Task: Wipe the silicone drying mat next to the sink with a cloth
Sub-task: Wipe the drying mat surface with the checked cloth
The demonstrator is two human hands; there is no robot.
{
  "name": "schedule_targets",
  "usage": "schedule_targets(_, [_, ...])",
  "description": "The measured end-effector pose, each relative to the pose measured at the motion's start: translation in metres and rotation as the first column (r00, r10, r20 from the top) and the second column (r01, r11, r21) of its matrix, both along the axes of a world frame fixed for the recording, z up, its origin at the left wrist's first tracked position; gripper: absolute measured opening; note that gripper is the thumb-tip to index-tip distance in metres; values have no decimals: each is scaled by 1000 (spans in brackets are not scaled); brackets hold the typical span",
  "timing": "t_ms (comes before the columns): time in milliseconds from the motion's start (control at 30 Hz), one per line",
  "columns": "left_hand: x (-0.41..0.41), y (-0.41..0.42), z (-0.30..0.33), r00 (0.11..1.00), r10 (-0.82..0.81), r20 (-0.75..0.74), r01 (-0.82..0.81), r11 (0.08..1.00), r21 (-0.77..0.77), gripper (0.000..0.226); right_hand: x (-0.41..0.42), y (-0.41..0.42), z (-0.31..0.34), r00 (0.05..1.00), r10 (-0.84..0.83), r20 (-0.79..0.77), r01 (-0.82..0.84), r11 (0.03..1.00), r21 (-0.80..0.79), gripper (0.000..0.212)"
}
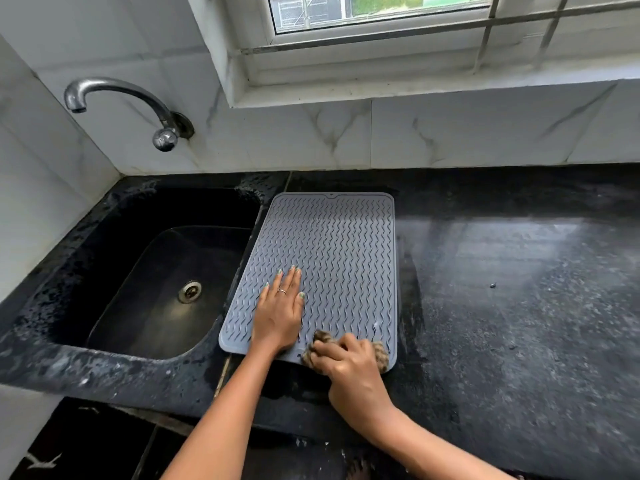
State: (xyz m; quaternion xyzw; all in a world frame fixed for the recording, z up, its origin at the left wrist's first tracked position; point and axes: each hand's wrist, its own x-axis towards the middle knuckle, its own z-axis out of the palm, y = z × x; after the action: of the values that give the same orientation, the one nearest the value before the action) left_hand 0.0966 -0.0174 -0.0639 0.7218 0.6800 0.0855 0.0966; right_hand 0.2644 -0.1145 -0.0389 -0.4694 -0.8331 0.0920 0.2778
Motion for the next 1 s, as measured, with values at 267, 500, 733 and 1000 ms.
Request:
schedule_targets(267, [10,2,23,999,45,-1,-44,980,-193,54,21,25,47,891,-187,-413,-157,727,-668,53])
schedule_targets(500, [47,-32,85,494,390,777,-87,911,-403,54,49,55,84,92,-827,-555,-749,309,-586,34])
schedule_targets(733, [75,-60,119,17,442,897,18,897,-442,48,39,62,91,-32,-851,-524,-776,352,-524,35])
schedule_targets(1000, [76,-57,131,287,194,938,-196,970,-141,22,35,53,82,323,-713,-622,-285,554,-782,32])
